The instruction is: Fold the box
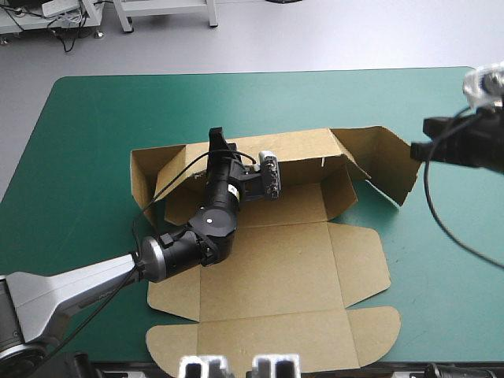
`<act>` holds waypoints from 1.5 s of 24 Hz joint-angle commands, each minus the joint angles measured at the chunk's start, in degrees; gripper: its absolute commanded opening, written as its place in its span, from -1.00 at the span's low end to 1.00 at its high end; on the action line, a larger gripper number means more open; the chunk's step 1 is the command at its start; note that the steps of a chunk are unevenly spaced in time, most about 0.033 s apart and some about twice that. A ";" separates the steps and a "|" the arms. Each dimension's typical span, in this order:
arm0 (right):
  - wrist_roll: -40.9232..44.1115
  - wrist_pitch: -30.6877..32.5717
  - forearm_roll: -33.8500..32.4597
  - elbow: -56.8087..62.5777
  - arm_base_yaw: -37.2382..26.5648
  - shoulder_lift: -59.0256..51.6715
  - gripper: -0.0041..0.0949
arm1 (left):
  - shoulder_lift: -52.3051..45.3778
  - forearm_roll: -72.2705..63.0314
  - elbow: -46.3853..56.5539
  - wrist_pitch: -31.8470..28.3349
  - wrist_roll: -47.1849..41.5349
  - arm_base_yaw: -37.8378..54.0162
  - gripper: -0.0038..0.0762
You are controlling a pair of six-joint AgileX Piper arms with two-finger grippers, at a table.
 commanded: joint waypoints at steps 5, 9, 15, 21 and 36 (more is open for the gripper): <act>-1.09 2.08 5.71 -17.89 0.10 22.07 -0.96 | -1.93 4.92 -0.92 0.87 -4.39 -0.94 -0.93; -1.16 5.38 13.20 -32.67 0.21 39.87 -0.96 | -1.93 9.41 -0.92 1.89 -8.08 -0.94 -0.93; 1.15 5.47 8.59 -36.14 2.13 51.49 -0.96 | -1.93 10.65 -0.92 2.10 -8.82 -0.94 -0.93; -1.11 5.47 7.40 -27.84 4.90 48.60 -0.96 | -1.93 11.30 -0.92 3.68 -10.90 -0.94 -0.93; -9.60 5.47 3.62 -6.77 4.68 33.98 -0.97 | -1.93 11.58 -0.92 4.66 -11.59 -0.94 -0.93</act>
